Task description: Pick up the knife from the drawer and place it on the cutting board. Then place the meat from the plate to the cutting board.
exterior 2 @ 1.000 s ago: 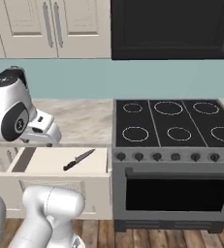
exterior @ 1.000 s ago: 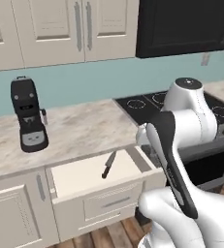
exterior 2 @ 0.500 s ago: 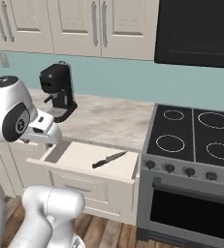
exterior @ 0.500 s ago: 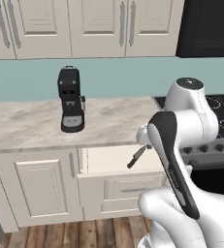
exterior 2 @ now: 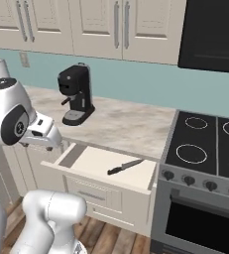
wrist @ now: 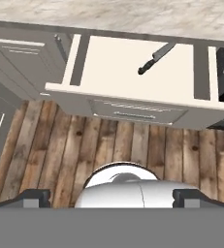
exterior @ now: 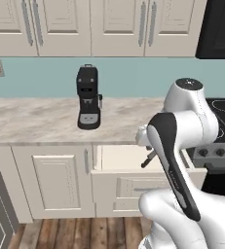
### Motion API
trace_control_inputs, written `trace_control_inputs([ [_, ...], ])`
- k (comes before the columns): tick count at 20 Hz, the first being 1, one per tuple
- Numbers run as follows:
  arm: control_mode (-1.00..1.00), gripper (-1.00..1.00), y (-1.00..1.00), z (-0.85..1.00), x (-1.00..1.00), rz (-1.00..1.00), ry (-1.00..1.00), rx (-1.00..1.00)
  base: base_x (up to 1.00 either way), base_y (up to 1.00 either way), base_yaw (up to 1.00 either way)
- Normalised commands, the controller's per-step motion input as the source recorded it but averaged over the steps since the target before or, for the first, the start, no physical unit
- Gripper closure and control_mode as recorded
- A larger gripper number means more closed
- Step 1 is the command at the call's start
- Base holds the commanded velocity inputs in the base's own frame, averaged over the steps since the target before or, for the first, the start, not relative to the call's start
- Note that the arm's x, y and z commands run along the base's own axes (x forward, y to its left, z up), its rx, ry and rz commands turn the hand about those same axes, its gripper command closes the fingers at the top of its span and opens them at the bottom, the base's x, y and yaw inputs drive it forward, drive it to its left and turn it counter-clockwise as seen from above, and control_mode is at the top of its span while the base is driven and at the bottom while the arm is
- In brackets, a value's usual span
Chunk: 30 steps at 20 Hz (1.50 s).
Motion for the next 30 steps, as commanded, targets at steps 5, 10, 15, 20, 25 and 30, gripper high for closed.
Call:
trace_control_inputs([
  [5, -1.0, -1.0, -0.66, -0.8, -0.77, -0.15, 0.02, 0.11, -0.2, -0.18, 0.0],
  [10, -1.0, -1.0, -0.6, -0.97, -0.28, -0.22, 0.04, 0.18, 0.0, 0.0, 0.0],
  [15, -1.0, -1.0, -0.52, -0.49, 0.35, -0.01, 0.01, 0.16, 0.0, 0.0, 0.0],
  [20, -1.0, -1.0, -0.25, -0.18, 0.84, 0.0, -0.02, 0.03, 0.0, 0.0, 0.0],
  [25, -1.0, -1.0, -0.09, -0.32, 0.83, 0.03, 0.0, 0.0, 0.0, 0.0, 0.0],
  [30, -1.0, -1.0, -0.05, -0.51, 0.69, 0.03, 0.0, 0.0, 0.0, 0.0, 0.0],
])
